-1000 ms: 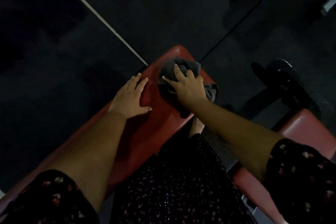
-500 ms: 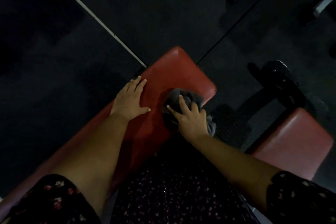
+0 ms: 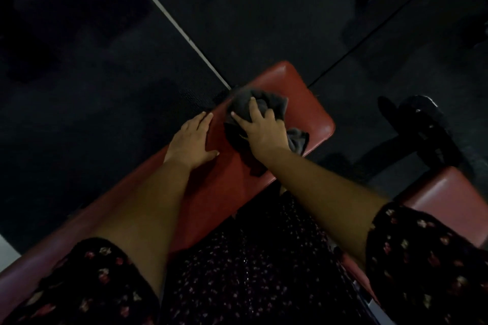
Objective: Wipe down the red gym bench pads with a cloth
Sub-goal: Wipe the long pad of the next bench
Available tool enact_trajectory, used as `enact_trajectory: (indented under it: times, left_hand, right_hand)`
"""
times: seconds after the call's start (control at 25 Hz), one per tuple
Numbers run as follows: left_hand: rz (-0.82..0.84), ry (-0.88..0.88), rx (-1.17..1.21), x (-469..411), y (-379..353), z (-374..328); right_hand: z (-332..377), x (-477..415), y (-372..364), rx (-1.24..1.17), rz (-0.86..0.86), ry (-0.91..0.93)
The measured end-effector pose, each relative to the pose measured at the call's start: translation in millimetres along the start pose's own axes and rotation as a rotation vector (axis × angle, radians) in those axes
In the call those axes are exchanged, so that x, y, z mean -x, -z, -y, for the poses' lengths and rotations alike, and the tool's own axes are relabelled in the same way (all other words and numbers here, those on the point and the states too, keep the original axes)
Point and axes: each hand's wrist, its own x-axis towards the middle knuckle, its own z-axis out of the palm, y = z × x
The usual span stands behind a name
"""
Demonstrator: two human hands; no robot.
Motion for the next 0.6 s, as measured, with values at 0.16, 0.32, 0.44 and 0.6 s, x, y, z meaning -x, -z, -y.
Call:
enact_trajectory:
  times: [0.16, 0.32, 0.44, 0.6]
  left_hand:
    - [-0.033, -0.013, 0.027, 6, -8, -2]
    - [-0.066, -0.023, 0.014, 4, -14, 3]
    - [-0.095, -0.024, 0.005, 2, -19, 7]
    - [-0.11, -0.042, 0.029, 2, -22, 12]
  right_hand:
    - [-17, 82, -38, 0.003, 0.14, -0.003]
    - [-20, 129, -69, 0.078, 0.073, -0.02]
    - [-16, 129, -77, 0.152, -0.032, 0.125]
    - [-1, 73, -59, 0.2, -0.112, 0.214]
